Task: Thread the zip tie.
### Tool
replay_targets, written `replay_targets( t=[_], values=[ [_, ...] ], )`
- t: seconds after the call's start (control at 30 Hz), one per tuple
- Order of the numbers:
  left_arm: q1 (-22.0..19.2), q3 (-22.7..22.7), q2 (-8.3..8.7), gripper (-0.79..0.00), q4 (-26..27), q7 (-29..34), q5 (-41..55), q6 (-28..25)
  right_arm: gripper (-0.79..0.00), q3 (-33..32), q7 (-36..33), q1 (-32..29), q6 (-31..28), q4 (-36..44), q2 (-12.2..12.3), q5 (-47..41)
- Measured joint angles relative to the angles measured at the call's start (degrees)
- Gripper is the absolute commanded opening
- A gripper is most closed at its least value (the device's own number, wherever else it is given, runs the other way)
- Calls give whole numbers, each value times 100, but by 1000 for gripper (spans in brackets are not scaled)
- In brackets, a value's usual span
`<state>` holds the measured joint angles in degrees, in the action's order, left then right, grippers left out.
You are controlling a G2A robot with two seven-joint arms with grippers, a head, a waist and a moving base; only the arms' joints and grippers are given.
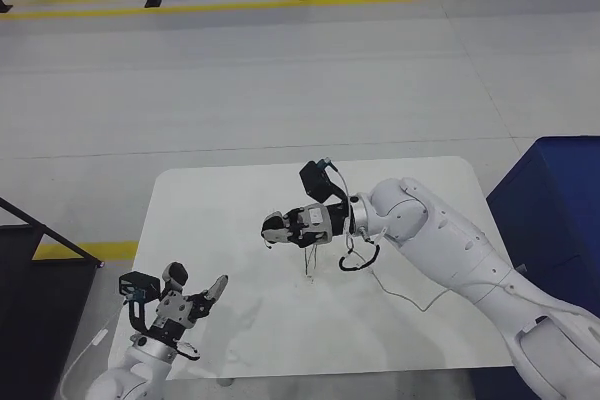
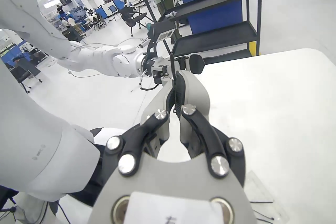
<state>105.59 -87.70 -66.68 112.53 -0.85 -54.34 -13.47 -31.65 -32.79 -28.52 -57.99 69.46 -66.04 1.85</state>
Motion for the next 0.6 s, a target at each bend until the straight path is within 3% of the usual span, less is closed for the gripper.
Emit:
replay_targets(
  t=[0.1,0.23,0.33,0.4,0.47,0.6],
  values=[
    [74,155,-6,0,105,297,312,-275,-785,-15,130,-155,78,121,-10,-99],
    [156,150,10,0,410,1225,1835,-682,-785,-26,126,-265,38,118,-31,-364],
    [176,66,21,0,544,1490,2584,-786,-785,-18,42,-282,4,78,-55,-520],
    [194,23,6,-25,551,1186,2735,-792,-785,1,-47,-291,35,53,-72,-581],
    [204,66,-20,-117,529,787,2649,-773,-785,24,-116,-303,83,57,-91,-653],
    [189,316,-109,-120,410,-648,1764,-620,-785,55,-205,-321,161,61,-143,-766]
  ],
)
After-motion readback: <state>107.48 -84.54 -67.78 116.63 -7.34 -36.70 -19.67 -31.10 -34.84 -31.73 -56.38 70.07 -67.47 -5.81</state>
